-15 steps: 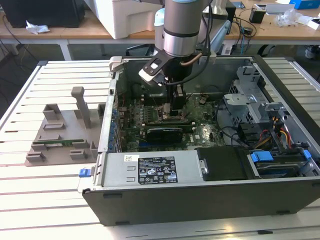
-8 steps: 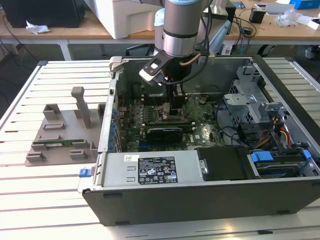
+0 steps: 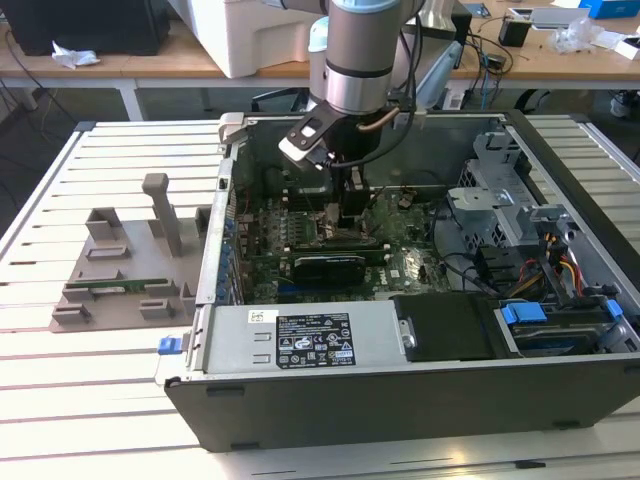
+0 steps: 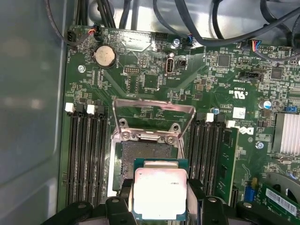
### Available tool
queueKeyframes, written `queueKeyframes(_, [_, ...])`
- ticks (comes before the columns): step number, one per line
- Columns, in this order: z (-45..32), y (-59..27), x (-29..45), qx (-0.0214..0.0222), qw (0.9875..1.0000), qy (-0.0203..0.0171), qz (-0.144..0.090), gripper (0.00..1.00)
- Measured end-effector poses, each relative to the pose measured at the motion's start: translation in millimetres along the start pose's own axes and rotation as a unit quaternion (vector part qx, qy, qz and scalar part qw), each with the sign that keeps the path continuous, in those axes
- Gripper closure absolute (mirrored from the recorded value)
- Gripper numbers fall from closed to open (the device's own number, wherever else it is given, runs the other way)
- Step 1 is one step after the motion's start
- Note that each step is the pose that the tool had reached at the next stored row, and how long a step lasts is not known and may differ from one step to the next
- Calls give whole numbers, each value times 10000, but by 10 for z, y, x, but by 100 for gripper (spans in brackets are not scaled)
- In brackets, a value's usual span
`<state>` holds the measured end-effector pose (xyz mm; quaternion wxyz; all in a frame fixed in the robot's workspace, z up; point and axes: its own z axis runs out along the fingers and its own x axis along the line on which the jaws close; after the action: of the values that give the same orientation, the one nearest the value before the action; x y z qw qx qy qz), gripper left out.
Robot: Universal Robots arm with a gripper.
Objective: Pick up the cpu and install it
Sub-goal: 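Place the cpu into insertion slot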
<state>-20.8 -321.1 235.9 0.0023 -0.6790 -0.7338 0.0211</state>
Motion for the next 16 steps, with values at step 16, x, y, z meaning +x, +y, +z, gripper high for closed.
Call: queueKeyframes(16, [166,20,60,4,10000,2,86,46])
